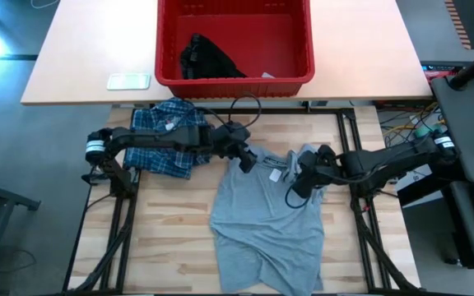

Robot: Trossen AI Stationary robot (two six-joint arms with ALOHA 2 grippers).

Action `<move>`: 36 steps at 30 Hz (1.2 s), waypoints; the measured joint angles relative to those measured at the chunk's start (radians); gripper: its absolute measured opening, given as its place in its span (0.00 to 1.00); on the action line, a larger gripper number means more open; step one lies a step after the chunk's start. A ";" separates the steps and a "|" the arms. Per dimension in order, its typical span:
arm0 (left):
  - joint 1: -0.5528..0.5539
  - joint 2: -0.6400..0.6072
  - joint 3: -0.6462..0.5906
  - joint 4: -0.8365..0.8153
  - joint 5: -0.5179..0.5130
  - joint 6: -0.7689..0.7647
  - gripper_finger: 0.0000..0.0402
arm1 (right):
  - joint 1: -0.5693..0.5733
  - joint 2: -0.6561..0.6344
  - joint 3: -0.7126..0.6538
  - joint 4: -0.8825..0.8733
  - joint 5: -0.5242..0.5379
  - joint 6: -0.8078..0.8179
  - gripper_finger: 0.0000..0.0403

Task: Fold Laundry from Bin
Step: Fold the gray shirt

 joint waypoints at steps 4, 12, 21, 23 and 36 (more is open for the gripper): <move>0.000 0.000 -0.005 -0.023 0.002 0.006 0.66 | 0.000 0.009 -0.022 0.004 -0.001 0.036 0.60; 0.012 0.000 -0.005 -0.060 0.032 0.063 0.66 | 0.000 0.004 -0.042 0.009 -0.042 0.055 0.60; 0.087 0.005 0.067 -0.160 0.160 0.261 0.66 | -0.057 -0.103 -0.042 -0.152 -0.061 0.039 0.60; 0.102 0.018 0.096 -0.203 0.161 0.281 0.66 | -0.084 -0.137 -0.046 -0.173 -0.061 0.016 0.60; 0.139 0.170 0.120 -0.179 0.272 0.535 0.59 | -0.152 -0.181 -0.188 0.109 -0.235 -0.124 0.60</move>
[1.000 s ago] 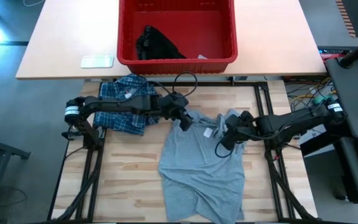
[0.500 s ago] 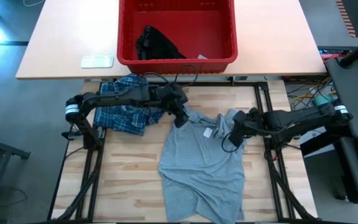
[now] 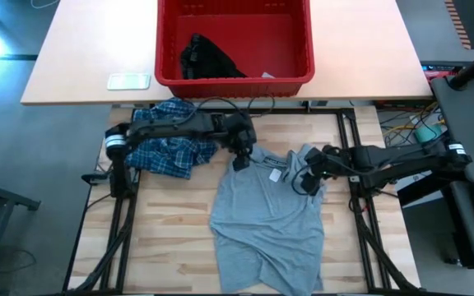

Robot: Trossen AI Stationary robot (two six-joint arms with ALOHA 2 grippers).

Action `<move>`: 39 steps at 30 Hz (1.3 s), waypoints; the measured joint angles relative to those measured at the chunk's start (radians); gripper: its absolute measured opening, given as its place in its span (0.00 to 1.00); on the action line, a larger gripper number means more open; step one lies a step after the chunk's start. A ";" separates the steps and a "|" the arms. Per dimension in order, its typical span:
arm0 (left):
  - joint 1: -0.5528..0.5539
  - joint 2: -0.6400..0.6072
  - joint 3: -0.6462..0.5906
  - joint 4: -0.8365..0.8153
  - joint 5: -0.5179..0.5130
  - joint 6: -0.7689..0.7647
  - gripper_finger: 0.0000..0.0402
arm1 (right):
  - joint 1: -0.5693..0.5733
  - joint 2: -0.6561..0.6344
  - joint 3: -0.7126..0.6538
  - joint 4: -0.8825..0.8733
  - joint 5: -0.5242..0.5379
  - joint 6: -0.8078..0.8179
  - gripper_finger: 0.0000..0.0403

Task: Fold Laundry from Bin
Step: Fold the gray shirt

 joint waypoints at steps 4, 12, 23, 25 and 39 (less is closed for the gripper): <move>0.022 0.092 0.038 -0.008 0.000 0.074 0.54 | -0.022 0.004 -0.082 0.118 -0.011 0.097 0.60; 0.020 0.293 0.232 -0.036 0.007 0.215 0.49 | -0.127 0.040 -0.121 0.205 -0.072 0.205 0.60; 0.019 0.509 0.564 -0.356 -0.018 0.431 0.48 | -0.151 0.045 -0.100 0.202 -0.081 0.221 0.60; 0.020 0.532 0.588 -0.357 -0.045 0.418 0.47 | -0.151 0.044 -0.100 0.202 -0.080 0.228 0.60; 0.007 0.555 0.643 -0.417 -0.021 0.293 0.02 | -0.176 0.052 -0.100 0.194 -0.050 0.230 0.60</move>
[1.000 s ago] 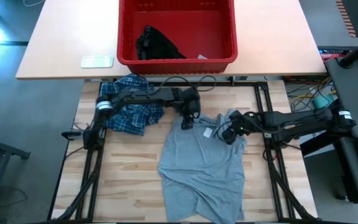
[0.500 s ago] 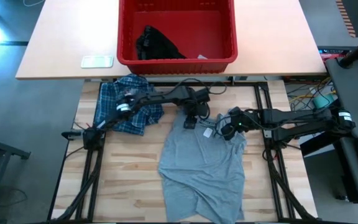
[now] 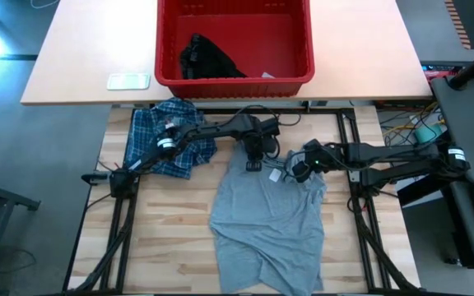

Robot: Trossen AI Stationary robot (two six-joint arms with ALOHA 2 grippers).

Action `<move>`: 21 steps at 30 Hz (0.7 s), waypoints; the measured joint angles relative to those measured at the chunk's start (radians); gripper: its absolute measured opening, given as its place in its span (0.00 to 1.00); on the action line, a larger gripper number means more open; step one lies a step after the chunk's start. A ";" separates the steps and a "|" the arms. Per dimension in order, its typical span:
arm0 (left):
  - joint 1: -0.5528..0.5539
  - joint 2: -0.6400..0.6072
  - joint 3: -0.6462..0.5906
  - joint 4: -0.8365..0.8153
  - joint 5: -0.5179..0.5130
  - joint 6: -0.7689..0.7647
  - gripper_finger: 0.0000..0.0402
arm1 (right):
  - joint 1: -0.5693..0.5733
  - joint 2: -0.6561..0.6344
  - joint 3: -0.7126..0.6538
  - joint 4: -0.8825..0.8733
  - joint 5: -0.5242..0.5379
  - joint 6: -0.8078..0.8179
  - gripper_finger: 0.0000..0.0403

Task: Fold Laundry from Bin
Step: Fold the gray shirt

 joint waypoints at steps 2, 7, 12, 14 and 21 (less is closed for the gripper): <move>0.000 -0.001 0.059 -0.048 0.000 -0.022 0.01 | -0.008 0.006 0.000 0.002 0.031 -0.012 0.60; 0.000 -0.082 0.095 -0.078 -0.024 -0.068 0.00 | -0.009 0.011 0.000 0.004 0.081 -0.071 0.60; 0.003 -0.193 0.044 -0.112 -0.050 -0.125 0.00 | 0.002 0.013 0.000 0.006 0.106 -0.097 0.60; 0.004 -0.227 0.044 -0.106 -0.052 -0.135 0.00 | 0.002 0.021 0.000 0.009 0.106 -0.105 0.60; 0.002 -0.292 0.042 -0.140 -0.055 -0.193 0.00 | 0.009 0.119 -0.002 0.176 0.112 -0.126 0.60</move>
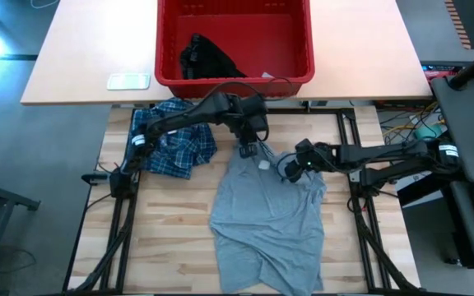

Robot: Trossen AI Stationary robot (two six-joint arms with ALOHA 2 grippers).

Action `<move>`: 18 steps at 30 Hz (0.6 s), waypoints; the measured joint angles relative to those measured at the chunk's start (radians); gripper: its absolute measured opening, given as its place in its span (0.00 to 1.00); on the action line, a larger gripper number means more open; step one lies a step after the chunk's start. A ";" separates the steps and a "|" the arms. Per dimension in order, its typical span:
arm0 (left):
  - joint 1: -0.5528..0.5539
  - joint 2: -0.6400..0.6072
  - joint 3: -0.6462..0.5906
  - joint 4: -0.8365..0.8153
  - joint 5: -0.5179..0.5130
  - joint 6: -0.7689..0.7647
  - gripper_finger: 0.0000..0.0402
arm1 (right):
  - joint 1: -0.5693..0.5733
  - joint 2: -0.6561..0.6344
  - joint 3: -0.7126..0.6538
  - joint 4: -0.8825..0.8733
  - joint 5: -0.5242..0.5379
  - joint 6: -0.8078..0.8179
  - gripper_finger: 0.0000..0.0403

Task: Fold Laundry from Bin
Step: Fold the gray shirt

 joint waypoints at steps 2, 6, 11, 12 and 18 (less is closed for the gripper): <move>0.000 -0.018 0.000 -0.037 -0.017 -0.006 0.00 | 0.000 0.039 0.000 0.040 -0.002 -0.030 0.60; 0.000 -0.055 -0.026 -0.117 -0.047 -0.011 0.00 | 0.000 0.119 -0.001 0.042 -0.036 -0.086 0.60; 0.000 -0.155 -0.183 -0.096 -0.052 -0.045 0.00 | 0.002 0.190 -0.007 -0.132 -0.104 -0.090 0.60; 0.000 -0.185 -0.233 -0.069 -0.053 -0.058 0.00 | 0.002 0.187 -0.007 -0.192 -0.104 -0.070 0.60; -0.031 -0.376 -0.567 0.158 -0.054 -0.163 0.00 | 0.049 0.009 0.006 -0.261 -0.127 -0.089 0.60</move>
